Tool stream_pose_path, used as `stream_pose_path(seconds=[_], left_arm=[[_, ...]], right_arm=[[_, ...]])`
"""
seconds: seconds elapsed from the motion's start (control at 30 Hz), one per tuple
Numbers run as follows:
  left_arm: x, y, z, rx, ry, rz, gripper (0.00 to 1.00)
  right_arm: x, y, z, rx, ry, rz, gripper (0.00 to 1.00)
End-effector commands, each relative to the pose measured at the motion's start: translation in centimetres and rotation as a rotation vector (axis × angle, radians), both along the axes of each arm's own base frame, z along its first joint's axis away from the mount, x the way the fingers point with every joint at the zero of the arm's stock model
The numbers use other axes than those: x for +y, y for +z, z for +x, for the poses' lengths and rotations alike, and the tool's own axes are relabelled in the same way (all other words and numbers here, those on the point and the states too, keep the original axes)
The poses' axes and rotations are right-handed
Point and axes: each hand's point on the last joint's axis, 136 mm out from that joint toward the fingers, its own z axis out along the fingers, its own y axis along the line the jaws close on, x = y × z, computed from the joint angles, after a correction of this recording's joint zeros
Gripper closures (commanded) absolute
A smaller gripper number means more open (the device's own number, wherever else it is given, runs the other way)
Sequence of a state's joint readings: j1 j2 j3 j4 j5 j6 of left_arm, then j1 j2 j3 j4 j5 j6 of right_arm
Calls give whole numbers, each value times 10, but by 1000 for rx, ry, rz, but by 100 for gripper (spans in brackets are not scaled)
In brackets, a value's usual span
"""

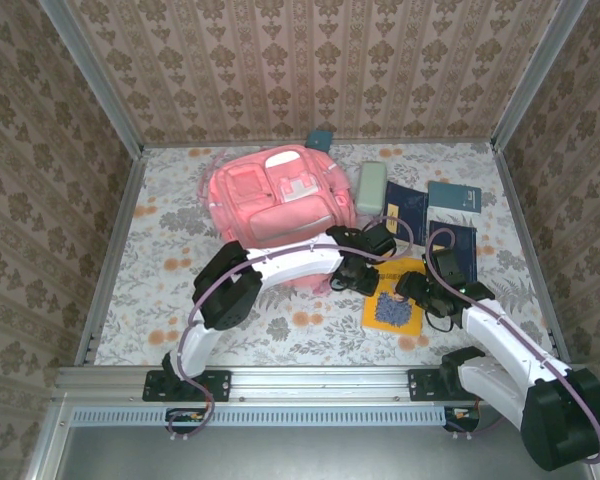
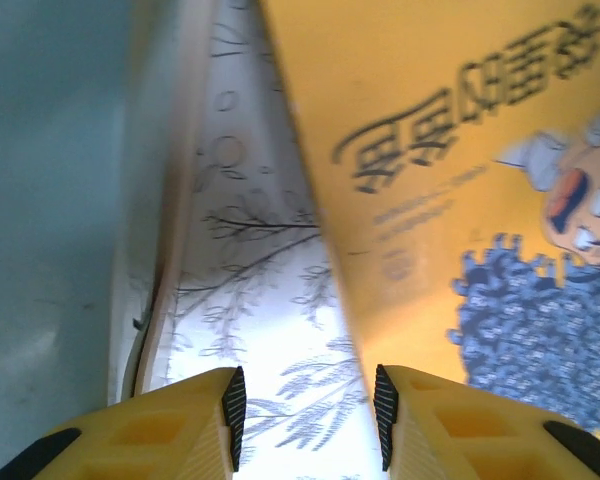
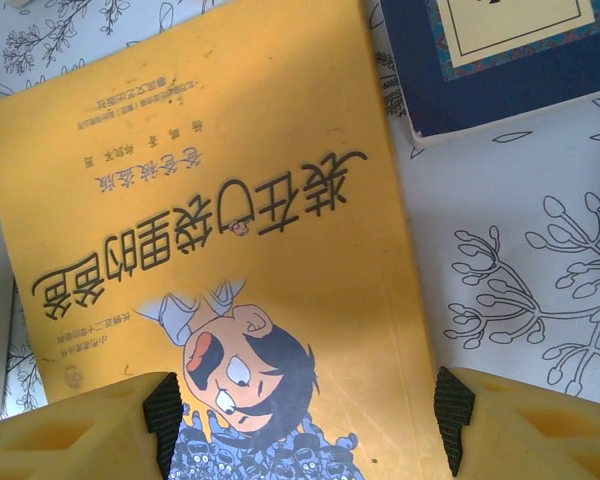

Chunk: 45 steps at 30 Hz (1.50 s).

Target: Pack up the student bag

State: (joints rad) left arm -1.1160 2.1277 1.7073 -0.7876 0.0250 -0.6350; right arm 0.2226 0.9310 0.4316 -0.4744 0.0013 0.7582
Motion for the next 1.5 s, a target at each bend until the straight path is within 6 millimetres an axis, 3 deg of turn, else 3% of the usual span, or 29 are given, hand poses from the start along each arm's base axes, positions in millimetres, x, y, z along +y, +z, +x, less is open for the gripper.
stream_pose_path(seconds=[0.0,0.2,0.3,0.4,0.63,0.77,0.83,1.13,1.23,1.4,1.47], left_arm=[[39,2,21,-58,42,135,58],[-6,35,-7,-50,-65,-54,56],[-22,38,-19,-42,-109,-106,56],[-27,26,-23,-18,-121,-100,56],[-12,-11,-15,23,-65,10,57],[-9,-28,-13,69,-44,-36,62],[-11,-31,-13,89,-39,-62,67],[-10,-41,-16,162,-4,-110,70],[-7,-45,-14,182,5,-113,79],[-6,-48,-13,205,5,-121,85],[-5,-50,-12,220,11,-129,86]], right_arm=[[2,-1,-3,-2,9,15,29],[3,-2,-5,-2,6,28,28],[4,-7,-6,15,-5,41,28],[2,-10,-7,27,-19,36,28],[-5,-13,-6,56,-46,-6,24],[-3,-18,-1,77,-39,-5,23],[1,-21,3,88,-22,6,23],[15,-27,8,125,50,41,28],[36,-21,14,81,132,140,31],[61,-21,16,79,208,263,37],[72,-17,17,67,246,325,44]])
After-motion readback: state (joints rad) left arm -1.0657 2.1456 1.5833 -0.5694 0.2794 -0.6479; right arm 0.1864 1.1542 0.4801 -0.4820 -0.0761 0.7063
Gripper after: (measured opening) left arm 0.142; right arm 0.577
